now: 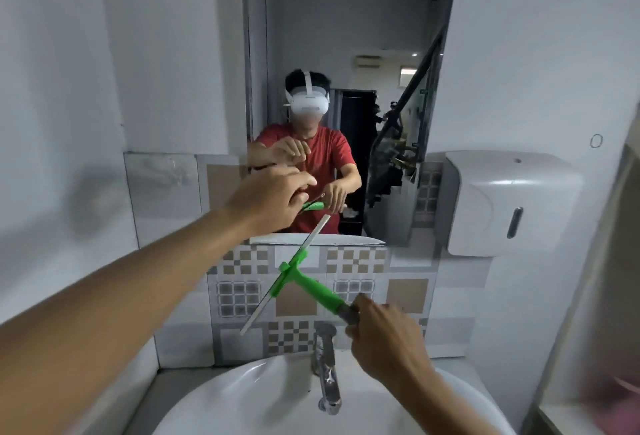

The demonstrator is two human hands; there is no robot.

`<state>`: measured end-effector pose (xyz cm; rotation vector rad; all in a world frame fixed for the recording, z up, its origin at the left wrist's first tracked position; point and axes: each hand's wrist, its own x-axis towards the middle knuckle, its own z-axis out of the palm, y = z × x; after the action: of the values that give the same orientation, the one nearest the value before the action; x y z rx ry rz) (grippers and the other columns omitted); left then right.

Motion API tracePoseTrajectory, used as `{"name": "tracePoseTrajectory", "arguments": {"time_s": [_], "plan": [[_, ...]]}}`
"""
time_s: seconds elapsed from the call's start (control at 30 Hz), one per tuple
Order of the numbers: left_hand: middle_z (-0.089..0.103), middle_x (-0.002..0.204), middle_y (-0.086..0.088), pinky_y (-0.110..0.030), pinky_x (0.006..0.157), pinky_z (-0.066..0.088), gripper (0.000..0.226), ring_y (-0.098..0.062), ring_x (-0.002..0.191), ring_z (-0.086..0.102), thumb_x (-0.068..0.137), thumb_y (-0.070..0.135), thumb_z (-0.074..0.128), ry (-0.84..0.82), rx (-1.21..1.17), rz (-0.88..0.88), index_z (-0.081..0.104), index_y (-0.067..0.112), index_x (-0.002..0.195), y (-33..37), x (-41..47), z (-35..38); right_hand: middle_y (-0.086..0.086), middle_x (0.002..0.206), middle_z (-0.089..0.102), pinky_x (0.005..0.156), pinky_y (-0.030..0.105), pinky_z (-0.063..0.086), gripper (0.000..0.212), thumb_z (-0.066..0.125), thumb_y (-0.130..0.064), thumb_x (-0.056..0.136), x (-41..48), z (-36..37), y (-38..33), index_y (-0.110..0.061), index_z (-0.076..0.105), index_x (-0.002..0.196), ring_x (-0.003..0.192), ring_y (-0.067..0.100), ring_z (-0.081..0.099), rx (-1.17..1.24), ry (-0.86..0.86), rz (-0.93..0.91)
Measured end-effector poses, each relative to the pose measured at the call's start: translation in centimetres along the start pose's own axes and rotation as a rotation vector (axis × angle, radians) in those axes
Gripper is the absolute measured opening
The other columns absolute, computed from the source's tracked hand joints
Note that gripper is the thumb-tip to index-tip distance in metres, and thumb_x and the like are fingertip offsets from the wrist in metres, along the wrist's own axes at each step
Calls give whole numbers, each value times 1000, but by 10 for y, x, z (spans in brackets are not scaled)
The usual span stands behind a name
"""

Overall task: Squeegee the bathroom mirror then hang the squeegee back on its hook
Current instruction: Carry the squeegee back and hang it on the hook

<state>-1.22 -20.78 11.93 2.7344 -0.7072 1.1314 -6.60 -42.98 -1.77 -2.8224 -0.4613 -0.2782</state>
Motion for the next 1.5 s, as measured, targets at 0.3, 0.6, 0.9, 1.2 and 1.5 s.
{"name": "tracePoseTrajectory", "arguments": {"time_s": [0.3,0.6,0.9,1.2,1.5], "plan": [[73,123,6,-37,100,54,37,-9,109,66,90,30,75,-441,-292,-200,71,25,127,98,-59,5,-3,108,62,73,42,61,15,57,-28,98,-18,-100,35,-26,69,108,82,21,68,-231,115,-239],[73,104,7,-40,87,59,19,-11,91,67,91,26,72,-379,-282,-289,73,24,110,139,-65,5,-6,107,66,113,49,42,18,62,-22,98,-22,-133,47,-26,72,112,102,18,65,-328,233,-535],[71,96,21,-22,77,58,18,2,83,69,91,35,73,-66,-543,-534,71,28,107,160,-87,1,15,167,17,115,47,35,89,75,-21,90,-27,-109,26,-19,22,160,154,28,16,369,635,-396],[74,100,12,-19,76,60,25,-7,90,71,90,28,75,-27,-706,-747,67,26,113,126,-133,-3,0,95,74,70,36,65,89,68,-6,94,4,-86,-37,-44,18,157,80,14,76,1018,188,-277],[69,114,0,-40,87,62,47,-18,102,70,93,9,70,93,-873,-830,57,29,133,33,-160,-11,10,103,72,79,46,65,92,65,5,93,67,-46,-122,-48,23,155,92,23,76,1035,-31,-353]]}}
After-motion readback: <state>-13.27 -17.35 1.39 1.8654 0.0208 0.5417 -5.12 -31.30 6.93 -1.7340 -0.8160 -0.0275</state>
